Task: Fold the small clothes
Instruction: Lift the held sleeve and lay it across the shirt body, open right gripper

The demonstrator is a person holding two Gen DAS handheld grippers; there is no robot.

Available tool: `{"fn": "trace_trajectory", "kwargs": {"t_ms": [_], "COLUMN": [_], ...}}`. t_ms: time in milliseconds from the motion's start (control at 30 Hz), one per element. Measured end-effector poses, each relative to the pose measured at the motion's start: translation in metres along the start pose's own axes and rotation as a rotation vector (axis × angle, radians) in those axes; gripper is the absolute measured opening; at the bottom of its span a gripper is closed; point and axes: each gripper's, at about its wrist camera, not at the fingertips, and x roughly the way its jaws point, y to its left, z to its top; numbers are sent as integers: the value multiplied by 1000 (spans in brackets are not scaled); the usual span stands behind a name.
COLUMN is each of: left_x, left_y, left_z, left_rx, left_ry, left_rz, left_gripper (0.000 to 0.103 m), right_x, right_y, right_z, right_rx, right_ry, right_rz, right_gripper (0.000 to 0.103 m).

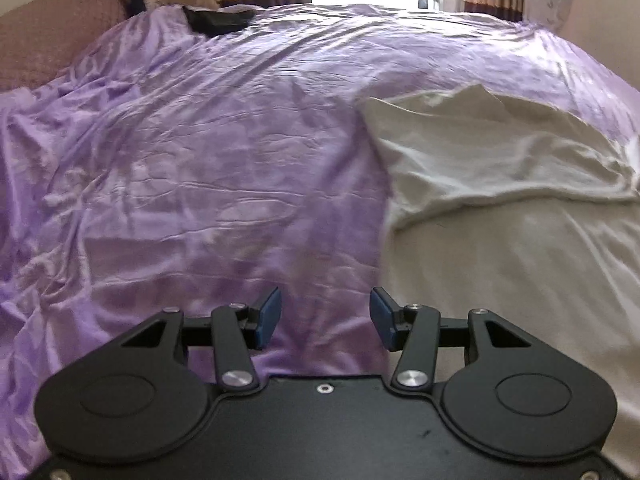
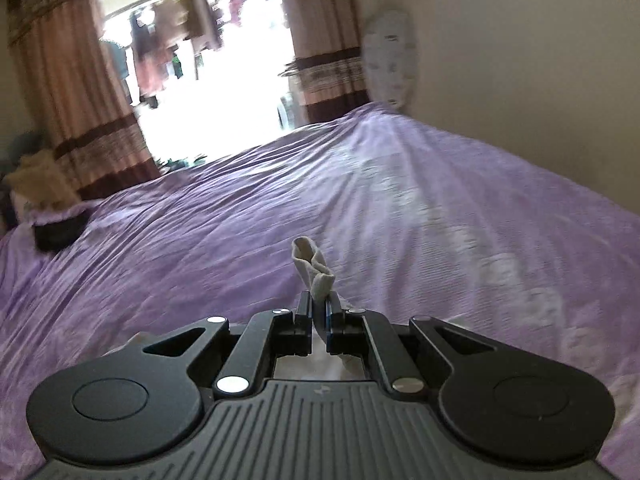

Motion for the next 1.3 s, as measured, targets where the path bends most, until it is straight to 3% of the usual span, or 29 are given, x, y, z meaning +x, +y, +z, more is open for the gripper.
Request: {"fn": "trace_trajectory", "kwargs": {"t_ms": [133, 300, 367, 533, 767, 1067, 1167, 1233, 1300], "left_x": [1, -5, -9, -15, -10, -8, -5, -4, -3], "left_y": [20, 27, 27, 34, 75, 77, 77, 78, 78], "left_z": [0, -1, -2, -3, -1, -3, -2, -2, -2], "left_rx": [-63, -63, -57, -4, -132, -139, -141, -151, -160], "left_ry": [16, 10, 6, -26, -1, 17, 22, 28, 34], "left_rz": [-27, -17, -10, 82, 64, 36, 30, 24, 15], "left_gripper": [50, 50, 50, 51, 50, 50, 50, 50, 50], "right_x": [11, 29, 31, 31, 38, 88, 102, 97, 79], "right_y": [49, 103, 133, 199, 273, 304, 308, 306, 302], "right_z": [-16, -27, -33, -45, -81, -165, -185, -185, -174], "right_rx": [-18, -14, -68, -121, -191, -249, -245, -220, -209], "right_ry": [37, 70, 66, 77, 142, 360, 474, 485, 415], "right_rz": [37, 93, 106, 210, 286, 220, 213, 252, 325], "right_gripper": [6, 6, 6, 6, 6, 7, 23, 31, 31]}}
